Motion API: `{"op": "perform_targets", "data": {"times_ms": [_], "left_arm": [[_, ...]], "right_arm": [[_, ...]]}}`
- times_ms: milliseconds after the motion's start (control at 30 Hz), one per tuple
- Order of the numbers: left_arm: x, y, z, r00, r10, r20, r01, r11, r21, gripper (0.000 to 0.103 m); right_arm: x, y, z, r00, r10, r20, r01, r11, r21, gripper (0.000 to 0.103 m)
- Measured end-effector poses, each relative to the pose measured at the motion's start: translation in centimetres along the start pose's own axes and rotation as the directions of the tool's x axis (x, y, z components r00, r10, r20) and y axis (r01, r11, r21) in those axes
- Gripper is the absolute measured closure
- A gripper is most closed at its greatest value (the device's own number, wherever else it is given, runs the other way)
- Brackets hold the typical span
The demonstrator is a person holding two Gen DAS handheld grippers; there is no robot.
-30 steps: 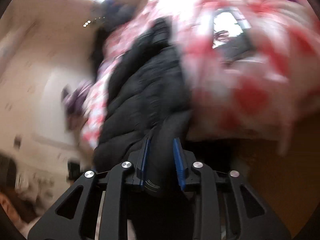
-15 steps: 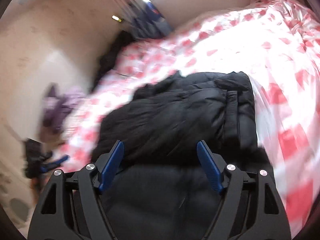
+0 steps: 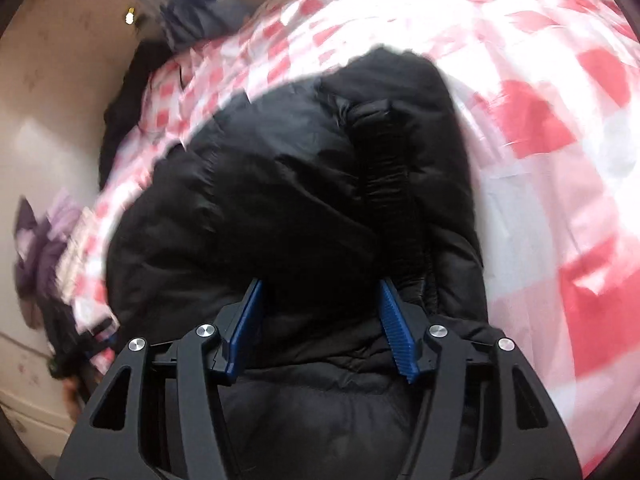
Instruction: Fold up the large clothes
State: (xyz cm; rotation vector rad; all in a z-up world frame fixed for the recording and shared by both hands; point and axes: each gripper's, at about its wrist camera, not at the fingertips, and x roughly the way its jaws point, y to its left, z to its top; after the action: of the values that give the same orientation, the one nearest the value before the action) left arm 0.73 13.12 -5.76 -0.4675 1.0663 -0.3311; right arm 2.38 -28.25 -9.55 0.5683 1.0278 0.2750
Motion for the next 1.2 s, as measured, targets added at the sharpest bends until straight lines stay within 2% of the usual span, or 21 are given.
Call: {"op": "perform_targets", "data": {"times_ms": [67, 133, 233, 367, 400, 467, 533, 567, 667, 733, 833, 867, 967, 1000, 1033, 1133, 1200], "left_arm": [[-3.3, -0.2, -0.8, 0.998, -0.053, 0.023, 0.053, 0.999, 0.009, 0.016], [-6.6, 0.1, -2.4, 0.995, -0.094, 0.031, 0.092, 0.995, 0.035, 0.012], [-10.8, 2.5, -6.2, 0.995, -0.097, 0.017, 0.096, 0.995, 0.032, 0.008], [-14.1, 6.9, -13.0, 0.989, -0.139, -0.048, 0.137, 0.990, -0.040, 0.008], [-14.5, 8.1, -14.3, 0.985, -0.164, -0.061, 0.160, 0.985, -0.067, 0.008], [-14.4, 10.3, -17.0, 0.963, -0.253, -0.091, 0.237, 0.959, -0.157, 0.008], [-14.1, 12.8, -19.8, 0.935, -0.344, -0.089, 0.312, 0.914, -0.258, 0.008], [-13.9, 13.7, -20.9, 0.921, -0.381, -0.081, 0.344, 0.893, -0.290, 0.008], [-13.1, 14.8, -23.0, 0.895, -0.439, -0.076, 0.391, 0.856, -0.339, 0.008], [-11.8, 14.6, -24.0, 0.867, -0.490, -0.086, 0.434, 0.829, -0.352, 0.008], [-10.2, 13.6, -24.8, 0.835, -0.539, -0.112, 0.475, 0.807, -0.351, 0.008], [-9.5, 12.9, -25.1, 0.815, -0.566, -0.127, 0.497, 0.794, -0.351, 0.008], [-8.8, 11.3, -25.5, 0.778, -0.606, -0.163, 0.540, 0.779, -0.319, 0.008], [-8.7, 10.6, -25.7, 0.760, -0.627, -0.173, 0.563, 0.767, -0.306, 0.008], [-8.6, 10.1, -25.9, 0.749, -0.639, -0.175, 0.579, 0.760, -0.296, 0.008], [-9.1, 9.5, -25.8, 0.753, -0.639, -0.156, 0.587, 0.760, -0.277, 0.008], [-8.8, 8.9, -25.6, 0.764, -0.626, -0.153, 0.576, 0.770, -0.275, 0.012]], "right_arm": [[-3.2, 1.1, -1.2, 0.997, 0.065, 0.029, -0.063, 0.997, -0.049, 0.034], [-6.4, 1.5, -2.8, 0.993, 0.111, 0.031, -0.107, 0.989, -0.104, 0.016], [-11.2, 0.2, -6.9, 0.988, 0.152, -0.001, -0.151, 0.979, -0.140, 0.012], [-16.3, -5.3, -12.9, 0.981, 0.190, -0.047, -0.192, 0.981, -0.036, 0.010], [-17.1, -7.0, -14.4, 0.973, 0.222, -0.061, -0.222, 0.975, 0.007, 0.010], [-18.0, -10.1, -17.1, 0.959, 0.270, -0.090, -0.261, 0.960, 0.098, 0.010], [-18.2, -12.0, -18.5, 0.941, 0.318, -0.114, -0.299, 0.942, 0.152, 0.010], [-18.0, -12.9, -19.2, 0.932, 0.344, -0.116, -0.322, 0.930, 0.178, 0.010], [-16.8, -14.8, -20.6, 0.884, 0.451, -0.122, -0.412, 0.875, 0.253, 0.009], [-15.9, -15.2, -21.1, 0.857, 0.499, -0.129, -0.452, 0.848, 0.276, 0.007], [-14.2, -15.3, -21.7, 0.817, 0.556, -0.154, -0.495, 0.812, 0.309, 0.007], [-13.6, -15.2, -22.0, 0.799, 0.578, -0.165, -0.511, 0.798, 0.318, 0.007], [-12.8, -15.2, -22.7, 0.764, 0.618, -0.186, -0.541, 0.771, 0.337, 0.007], [-12.4, -15.2, -22.8, 0.745, 0.641, -0.187, -0.560, 0.752, 0.348, 0.007], [-12.3, -15.1, -23.0, 0.728, 0.660, -0.183, -0.578, 0.735, 0.354, 0.007], [-12.2, -15.4, -23.2, 0.689, 0.705, -0.168, -0.623, 0.695, 0.360, 0.007], [-12.2, -15.7, -23.4, 0.666, 0.728, -0.161, -0.648, 0.672, 0.359, 0.007]]}}
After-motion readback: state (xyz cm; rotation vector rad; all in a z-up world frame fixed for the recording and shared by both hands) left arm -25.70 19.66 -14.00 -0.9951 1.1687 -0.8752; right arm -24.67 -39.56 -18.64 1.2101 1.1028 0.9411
